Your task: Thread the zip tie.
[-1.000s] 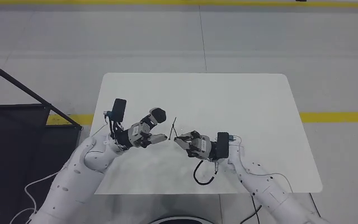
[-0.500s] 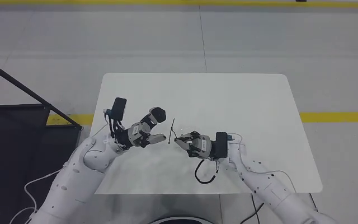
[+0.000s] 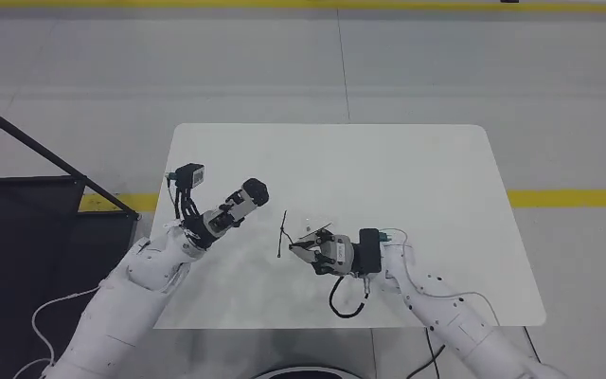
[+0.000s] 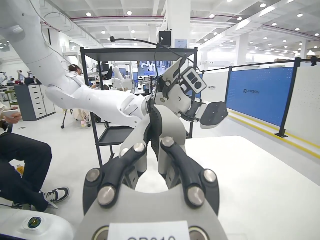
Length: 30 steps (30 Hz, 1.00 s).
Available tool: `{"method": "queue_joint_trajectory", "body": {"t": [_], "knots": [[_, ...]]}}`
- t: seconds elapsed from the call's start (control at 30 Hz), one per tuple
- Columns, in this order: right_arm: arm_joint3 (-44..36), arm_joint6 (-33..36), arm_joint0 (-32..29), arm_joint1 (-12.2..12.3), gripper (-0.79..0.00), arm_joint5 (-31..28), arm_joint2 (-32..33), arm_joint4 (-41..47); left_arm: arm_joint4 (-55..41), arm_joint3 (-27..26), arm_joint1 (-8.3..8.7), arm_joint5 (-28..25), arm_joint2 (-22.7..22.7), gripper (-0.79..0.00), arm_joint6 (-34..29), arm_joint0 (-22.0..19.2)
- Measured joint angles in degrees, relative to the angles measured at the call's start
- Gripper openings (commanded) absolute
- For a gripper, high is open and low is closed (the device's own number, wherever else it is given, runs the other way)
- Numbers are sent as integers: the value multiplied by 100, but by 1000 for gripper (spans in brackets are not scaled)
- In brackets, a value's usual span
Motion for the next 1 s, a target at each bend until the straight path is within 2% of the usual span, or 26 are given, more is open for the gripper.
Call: {"method": "queue_joint_trajectory", "body": {"t": [0.17,0.33,0.4,0.43,0.5,0.53,0.73,1.0], "knots": [[-106,162,122,32,-785,-162,-213,302,-2021,98,38,665,73,0,-1607,-170],[-49,227,247,63,-785,-226,-373,537,-3049,307,23,1283,151,0,-2920,-343],[-12,247,287,71,-785,-247,-420,605,-3233,402,12,1403,153,0,-3212,-392],[15,269,313,75,-785,-269,-451,653,-3295,457,2,1454,156,0,-3330,-417],[52,306,351,80,-785,-305,-495,717,-3357,516,-18,1507,171,-80,-3400,-443],[72,326,375,80,-785,-325,-522,751,-3389,543,-33,1538,185,-145,-3408,-460],[144,362,458,84,-785,-361,-625,837,-3379,600,-118,1628,324,-289,-3462,-555],[216,355,516,83,-785,-353,-712,892,-3387,656,-222,1681,461,-394,-3552,-642]]}}
